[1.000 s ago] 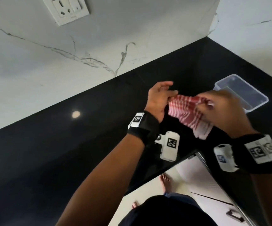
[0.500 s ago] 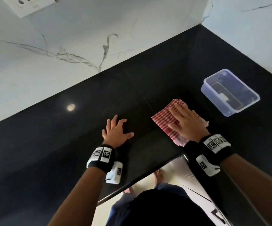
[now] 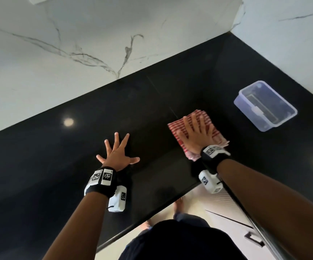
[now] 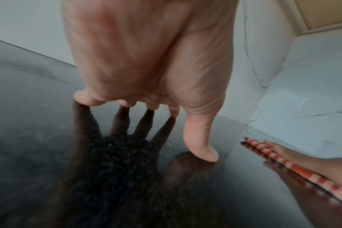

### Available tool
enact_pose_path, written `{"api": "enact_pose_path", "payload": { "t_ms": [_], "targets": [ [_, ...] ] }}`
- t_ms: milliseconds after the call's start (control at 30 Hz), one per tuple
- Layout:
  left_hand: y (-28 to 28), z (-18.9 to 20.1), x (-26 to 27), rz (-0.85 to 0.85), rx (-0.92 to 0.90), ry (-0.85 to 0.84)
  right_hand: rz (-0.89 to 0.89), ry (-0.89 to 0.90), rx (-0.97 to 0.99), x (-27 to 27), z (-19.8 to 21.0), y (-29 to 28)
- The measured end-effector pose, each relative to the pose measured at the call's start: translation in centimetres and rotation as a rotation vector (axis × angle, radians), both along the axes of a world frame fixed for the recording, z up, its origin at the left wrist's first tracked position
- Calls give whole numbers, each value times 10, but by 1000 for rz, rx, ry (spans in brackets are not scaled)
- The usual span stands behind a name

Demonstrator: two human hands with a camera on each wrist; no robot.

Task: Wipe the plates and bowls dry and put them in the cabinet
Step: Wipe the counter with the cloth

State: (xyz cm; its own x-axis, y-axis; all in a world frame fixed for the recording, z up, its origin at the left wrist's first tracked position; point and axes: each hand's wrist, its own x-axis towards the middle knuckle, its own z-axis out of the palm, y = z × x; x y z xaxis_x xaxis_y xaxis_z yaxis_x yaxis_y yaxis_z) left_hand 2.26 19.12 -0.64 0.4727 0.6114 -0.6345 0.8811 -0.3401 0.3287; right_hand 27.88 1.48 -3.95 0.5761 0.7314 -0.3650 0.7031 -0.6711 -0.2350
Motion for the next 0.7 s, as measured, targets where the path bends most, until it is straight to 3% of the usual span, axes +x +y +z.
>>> {"api": "enact_pose_path", "payload": {
  "t_ms": [133,200,400,567,700],
  "targets": [
    [7,2,7,-19,-22,19,220,-70,44,-71,6,1],
    [9,4,8,-35,-23,36,166,-20,60,-86,1,-5],
    [11,4,6,-63,11,31,185,-149,-3,-43,-10,-53],
    [7,1,1,-64,35,1,-117,-134,-49,36,-1,-103],
    [7,0,-2,-58,38,-26,-502,-9,-53,38,3,-114]
  ]
}}
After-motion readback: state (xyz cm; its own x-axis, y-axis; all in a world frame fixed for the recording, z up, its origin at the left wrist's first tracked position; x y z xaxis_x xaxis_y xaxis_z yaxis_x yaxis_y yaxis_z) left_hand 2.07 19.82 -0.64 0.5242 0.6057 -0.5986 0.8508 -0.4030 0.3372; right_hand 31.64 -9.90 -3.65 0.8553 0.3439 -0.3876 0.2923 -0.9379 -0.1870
